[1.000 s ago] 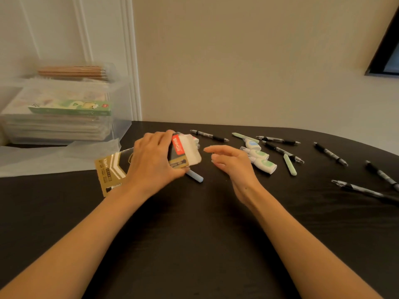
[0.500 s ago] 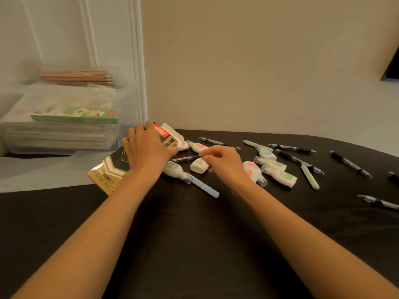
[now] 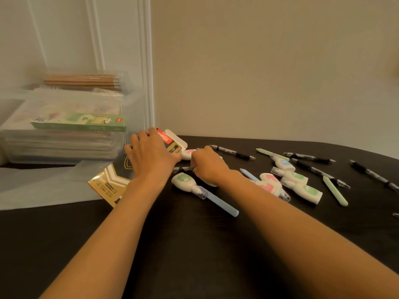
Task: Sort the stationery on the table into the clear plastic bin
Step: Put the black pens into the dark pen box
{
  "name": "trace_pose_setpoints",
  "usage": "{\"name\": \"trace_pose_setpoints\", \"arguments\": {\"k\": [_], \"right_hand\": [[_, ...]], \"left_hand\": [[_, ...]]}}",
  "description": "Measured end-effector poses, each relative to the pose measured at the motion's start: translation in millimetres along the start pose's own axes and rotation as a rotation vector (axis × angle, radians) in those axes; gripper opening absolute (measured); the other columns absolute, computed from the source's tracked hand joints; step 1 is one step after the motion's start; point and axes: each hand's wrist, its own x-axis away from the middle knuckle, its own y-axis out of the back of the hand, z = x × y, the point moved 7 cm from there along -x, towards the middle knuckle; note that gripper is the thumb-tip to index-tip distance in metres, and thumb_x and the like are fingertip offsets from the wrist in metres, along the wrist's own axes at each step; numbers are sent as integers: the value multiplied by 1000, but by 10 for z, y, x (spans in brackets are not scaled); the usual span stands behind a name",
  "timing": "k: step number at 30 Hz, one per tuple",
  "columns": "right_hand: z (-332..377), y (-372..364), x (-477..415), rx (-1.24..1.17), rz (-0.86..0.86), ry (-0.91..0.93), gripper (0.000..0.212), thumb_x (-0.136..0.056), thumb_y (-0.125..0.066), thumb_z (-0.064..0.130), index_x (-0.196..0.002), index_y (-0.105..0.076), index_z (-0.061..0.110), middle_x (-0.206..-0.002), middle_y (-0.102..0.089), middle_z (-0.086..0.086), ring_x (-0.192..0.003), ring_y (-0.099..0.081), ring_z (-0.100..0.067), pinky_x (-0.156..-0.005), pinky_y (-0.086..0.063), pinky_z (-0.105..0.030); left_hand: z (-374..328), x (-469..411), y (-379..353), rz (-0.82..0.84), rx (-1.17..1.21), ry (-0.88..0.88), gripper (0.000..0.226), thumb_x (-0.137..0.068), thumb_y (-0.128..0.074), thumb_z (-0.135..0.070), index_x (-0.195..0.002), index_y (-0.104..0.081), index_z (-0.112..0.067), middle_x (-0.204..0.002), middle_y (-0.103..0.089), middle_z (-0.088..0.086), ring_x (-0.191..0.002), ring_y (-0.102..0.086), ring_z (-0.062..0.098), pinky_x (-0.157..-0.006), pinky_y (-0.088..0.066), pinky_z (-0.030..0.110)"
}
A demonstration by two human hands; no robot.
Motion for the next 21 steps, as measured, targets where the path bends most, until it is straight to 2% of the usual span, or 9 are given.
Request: {"name": "trace_pose_setpoints", "arguments": {"k": [3, 7, 9, 11, 13, 16, 18, 21], "right_hand": [[-57, 135, 43, -63, -107, -30, 21, -92, -49, 5, -113, -51, 3, -113, -56, -16, -109, -46, -27, -82, -39, -32], [-307, 436, 217, -382, -372, -162, 13, -93, -50, 9, -106, -51, 6, -97, -56, -9, -81, -49, -17, -68, -38, -25], [-472, 601, 358, -560, -525, -234, 15, -93, -51, 7, -108, -51, 7, -96, -56, -4, -81, -51, -14, -70, -42, -24], [-659, 681, 481, -746, -603, -340, 19, -92, -51, 5, -111, -51, 5, -99, -59, -2, -82, -57, -15, -72, -48, -26], [-852, 652, 629, -1041, -608, -454, 17, -93, -50, 6, -110, -54, 4, -95, -65, -11, -70, -62, -15, -64, -55, -23], [-987, 560, 889, -1442, -547, -542, 16, -97, -46, 14, -103, -57, 3, -80, -66, -11, -55, -61, -10, -52, -54, -16], [-1062, 529, 1070, -1601, -561, -578, 16, -97, -46, 17, -95, -57, 5, -76, -65, -10, -56, -61, -11, -51, -53, -17], [-1178, 499, 1339, -1702, -612, -628, 16, -97, -47, 17, -93, -57, 6, -76, -63, -9, -61, -61, -13, -56, -53, -21]], "left_hand": [[-21, 10, 5, -14, -35, -22, 81, -75, -71, -48, -136, -33, -10, -134, -42, 14, -125, -35, 30, -101, -28, 39], [-103, 50, 52, -24, -48, -51, 82, -76, -71, -47, -137, -32, -10, -135, -41, 13, -125, -35, 30, -101, -29, 38], [-175, 89, 76, -23, -44, -81, 82, -76, -70, -47, -138, -30, -10, -136, -40, 13, -126, -34, 29, -102, -28, 38], [-248, 149, 82, -12, -42, -127, 83, -76, -70, -48, -139, -29, -11, -137, -39, 12, -127, -34, 28, -103, -28, 38], [-359, 247, 71, 18, -28, -185, 84, -76, -69, -48, -140, -28, -13, -138, -39, 9, -128, -33, 27, -104, -27, 37], [-545, 436, 47, 88, -47, -278, 85, -77, -68, -48, -142, -23, -17, -143, -34, 5, -132, -29, 25, -108, -23, 37], [-645, 556, 7, 145, -78, -350, 88, -76, -68, -50, -144, -20, -20, -144, -32, 3, -133, -28, 23, -108, -22, 36], [-744, 762, -68, 274, -54, -427, 94, -71, -71, -53, -144, -20, -23, -144, -32, -1, -133, -28, 20, -109, -22, 36]]}}
